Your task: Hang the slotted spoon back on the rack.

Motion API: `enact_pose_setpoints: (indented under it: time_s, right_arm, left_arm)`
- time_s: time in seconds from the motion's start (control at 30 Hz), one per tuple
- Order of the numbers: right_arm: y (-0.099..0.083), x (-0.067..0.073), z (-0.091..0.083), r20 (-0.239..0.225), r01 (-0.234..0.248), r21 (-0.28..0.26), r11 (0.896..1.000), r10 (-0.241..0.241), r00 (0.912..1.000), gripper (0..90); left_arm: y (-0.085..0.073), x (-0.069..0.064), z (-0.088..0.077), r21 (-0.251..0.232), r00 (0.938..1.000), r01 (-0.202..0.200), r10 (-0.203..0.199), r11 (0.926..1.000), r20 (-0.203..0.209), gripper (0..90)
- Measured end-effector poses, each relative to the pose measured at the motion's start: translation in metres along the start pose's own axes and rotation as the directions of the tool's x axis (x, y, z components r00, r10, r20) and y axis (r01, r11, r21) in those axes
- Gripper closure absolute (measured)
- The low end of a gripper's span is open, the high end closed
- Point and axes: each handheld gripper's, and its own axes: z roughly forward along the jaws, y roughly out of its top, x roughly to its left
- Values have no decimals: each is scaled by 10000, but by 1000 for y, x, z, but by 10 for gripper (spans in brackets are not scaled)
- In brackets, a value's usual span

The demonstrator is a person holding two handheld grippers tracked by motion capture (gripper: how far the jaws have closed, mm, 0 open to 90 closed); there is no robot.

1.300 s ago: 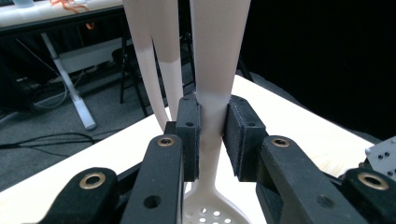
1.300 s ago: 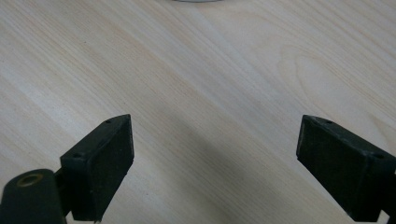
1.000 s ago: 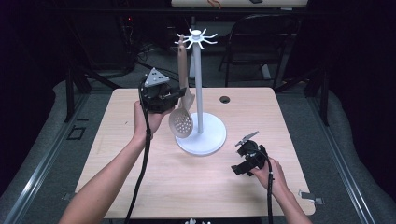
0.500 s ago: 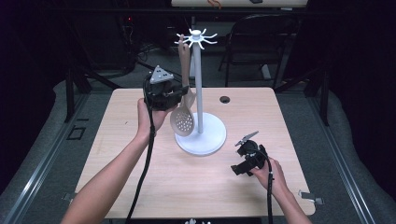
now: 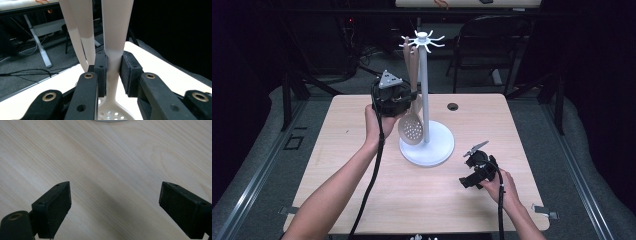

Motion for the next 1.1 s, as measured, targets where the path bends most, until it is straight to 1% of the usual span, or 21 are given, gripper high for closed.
enact_pose_setpoints:
  time_s: [0.13, 0.23, 0.27, 0.3, 0.33, 0.4, 0.43, 0.47, 0.5, 0.53, 0.57, 0.6, 0.63, 0.67, 0.73, 0.77, 0.9, 0.97, 1.0, 1.03, 1.1]
  right_arm:
    - [0, 0, 0, 34, 28, 36, 10000, -28, 10000, 101]
    - [-1, 0, 1, -103, -37, -16, 10000, 37, 9999, 100]
    - [-2, 0, 2, -119, -41, 28, 10000, 41, 9999, 100]
    - [-2, 0, 2, -119, -41, 28, 10000, 41, 9999, 100]
    - [-2, 0, 1, -47, 1, 80, 10000, 0, 10000, 100]
    - [-2, -1, 1, -96, -83, 25, 10000, 83, 9999, 100]
    - [-2, -1, 2, -151, -158, -58, 9999, 157, 9998, 100]
    - [-2, -2, 1, -29, -116, 14, 9999, 116, 9999, 101]
    - [-3, -2, 2, -16, -49, 26, 10000, 49, 10000, 101]
    - [-3, -3, 1, 27, 28, 164, 9999, -29, 10000, 101]
    - [-3, -3, 1, 27, 28, 164, 9999, -29, 10000, 101]
    - [-3, -3, 2, -10, 19, 134, 9999, -19, 10000, 101]
    - [-4, -3, 2, -42, -58, 50, 10000, 58, 10000, 101]
    - [-3, -4, 2, -58, 2, 104, 9999, -1, 10000, 101]
    - [-4, -4, 2, -38, -47, 67, 10000, 47, 10000, 101]
    - [-4, -4, 2, -133, -102, 26, 9999, 102, 9999, 101]
    - [-4, -4, 0, 4, -133, 18, 9999, 133, 9999, 100]
    - [-4, -4, 0, -4, -154, 39, 9999, 154, 9999, 100]
    - [-4, -4, 0, -10, -177, 33, 9998, 177, 9998, 100]
    - [-4, -4, 1, -188, -275, -23, 9996, 274, 9994, 99]
    - [-4, -5, 0, -170, -229, 42, 9997, 230, 9996, 96]
  left_arm:
    - [2, -1, 5, 61, 9999, -63, 62, 10000, 132, 758]
    - [3, -1, 6, 191, 9998, -172, 170, 9997, 102, 741]
    - [4, -1, 6, 220, 9997, -225, 222, 9995, 114, 697]
    - [4, -1, 5, 239, 9996, -270, 269, 9993, 75, 697]
    - [4, -1, 4, 250, 9996, -284, 282, 9993, 79, 671]
    - [2, 1, 4, 231, 9997, -227, 226, 9995, 45, 616]
    - [1, 2, 4, 244, 9998, -170, 167, 9996, 99, 590]
    - [0, 3, 4, 286, 9999, -158, 156, 9995, 71, 558]
    - [-1, 4, 3, 286, 9999, -132, 132, 9995, 12, 525]
    - [-3, 5, 2, 276, 9999, -99, 98, 9996, 25, 472]
    - [-4, 6, 1, 252, 10000, -67, 66, 9997, 11, 472]
    - [-5, 6, 0, 230, 9999, -84, 86, 9997, -71, 455]
    - [-7, 8, -3, 176, 9999, -112, 113, 9998, -60, 429]
    - [-8, 9, -4, 161, 9999, -112, 111, 9998, 16, 388]
    - [-11, 13, -8, 190, 9999, -105, 103, 9998, 133, 355]
    - [-12, 14, -11, 227, 9998, -162, 158, 9996, 157, 330]
    - [-15, 18, -23, 284, 9992, -385, 381, 9989, 139, 256]
    - [-18, 20, -31, 298, 9989, -471, 469, 9984, 55, 228]
    - [-20, 21, -34, 387, 9985, -546, 546, 9978, 15, 219]
    - [-22, 22, -38, 424, 9984, -559, 560, 9975, -15, 204]
    - [-28, 24, -45, 567, 9983, -570, 576, 9968, -99, 180]
